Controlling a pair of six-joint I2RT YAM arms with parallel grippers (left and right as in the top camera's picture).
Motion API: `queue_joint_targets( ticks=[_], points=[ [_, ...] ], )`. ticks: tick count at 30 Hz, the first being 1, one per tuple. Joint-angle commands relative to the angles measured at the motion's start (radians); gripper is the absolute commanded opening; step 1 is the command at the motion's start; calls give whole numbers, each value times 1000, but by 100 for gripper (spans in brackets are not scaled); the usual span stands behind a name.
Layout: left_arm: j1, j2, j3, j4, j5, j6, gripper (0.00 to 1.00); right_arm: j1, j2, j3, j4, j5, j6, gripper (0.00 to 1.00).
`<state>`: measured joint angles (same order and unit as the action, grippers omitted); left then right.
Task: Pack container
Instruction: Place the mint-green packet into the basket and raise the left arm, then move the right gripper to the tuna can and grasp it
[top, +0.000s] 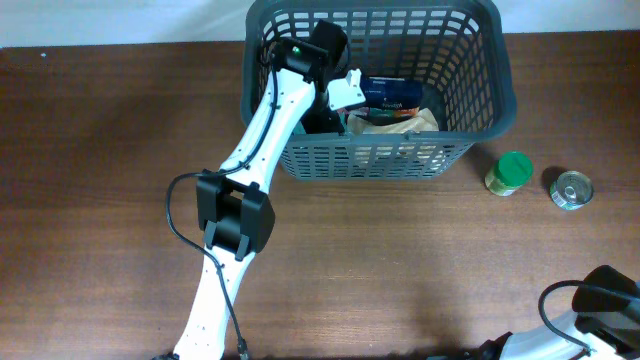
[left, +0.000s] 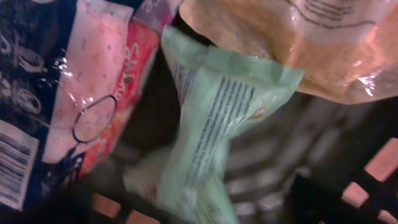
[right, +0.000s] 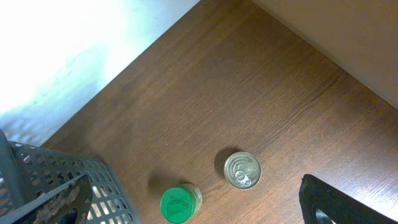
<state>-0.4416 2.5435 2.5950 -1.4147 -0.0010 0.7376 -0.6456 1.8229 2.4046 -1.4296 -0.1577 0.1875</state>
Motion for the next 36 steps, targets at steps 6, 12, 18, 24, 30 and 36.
queue_joint_targets(
  ticks=[6, 12, 18, 24, 30, 36],
  points=[
    [-1, -141, 245, -58, 1, -195, 99, -3, 5, 2, 1, 5, 5, 99],
    [85, -304, 437, -74, 0, -301, 99, -3, 5, 2, 1, 5, 5, 99],
    [310, -408, 460, -83, 0, -476, 99, -3, 5, 2, 1, 6, 5, 99],
    [560, -403, 417, -114, 5, -637, 99, -3, 5, 2, 2, 5, 5, 99],
    [668, -402, 288, -113, 4, -636, 99, -3, 6, 2, 26, 9, 4, 99],
    [671, -402, 209, -144, 4, -636, 99, -3, 53, -70, 24, 89, 5, 88]
  ],
)
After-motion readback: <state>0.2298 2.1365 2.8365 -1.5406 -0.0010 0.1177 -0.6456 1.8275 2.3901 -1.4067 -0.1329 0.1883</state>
